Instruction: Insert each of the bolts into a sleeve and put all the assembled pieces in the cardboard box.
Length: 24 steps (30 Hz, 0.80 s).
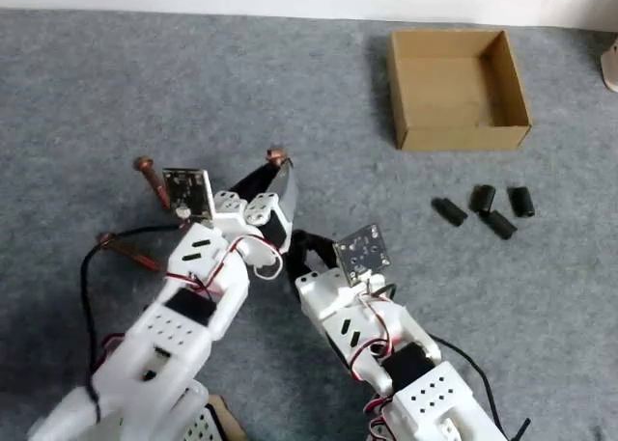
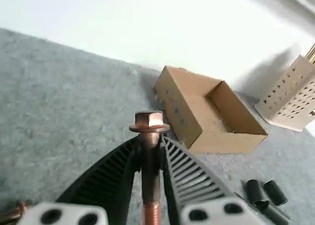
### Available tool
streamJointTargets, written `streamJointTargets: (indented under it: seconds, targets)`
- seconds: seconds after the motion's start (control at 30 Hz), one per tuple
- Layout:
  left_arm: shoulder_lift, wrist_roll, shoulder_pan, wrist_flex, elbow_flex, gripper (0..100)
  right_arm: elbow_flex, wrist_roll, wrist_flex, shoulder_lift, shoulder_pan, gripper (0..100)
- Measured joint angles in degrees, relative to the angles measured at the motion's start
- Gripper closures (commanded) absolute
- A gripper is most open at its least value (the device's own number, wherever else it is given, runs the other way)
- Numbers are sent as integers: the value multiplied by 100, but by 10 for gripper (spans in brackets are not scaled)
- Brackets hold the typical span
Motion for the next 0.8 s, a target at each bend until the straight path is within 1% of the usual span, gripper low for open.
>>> streamJointTargets:
  seconds: [0.13, 0.3, 0.47, 0.8]
  targets:
    - [-818, 0, 53, 475, 0, 995, 0, 79, -360, 0, 0, 994]
    - [-1398, 0, 35, 677, 0, 995, 0, 316, -527, 0, -149, 994]
    - [-1512, 0, 185, 1020, 0, 995, 0, 343, -536, 0, -255, 994]
    - [-1538, 0, 202, 1055, 9, 995, 0, 343, -536, 0, -273, 994]
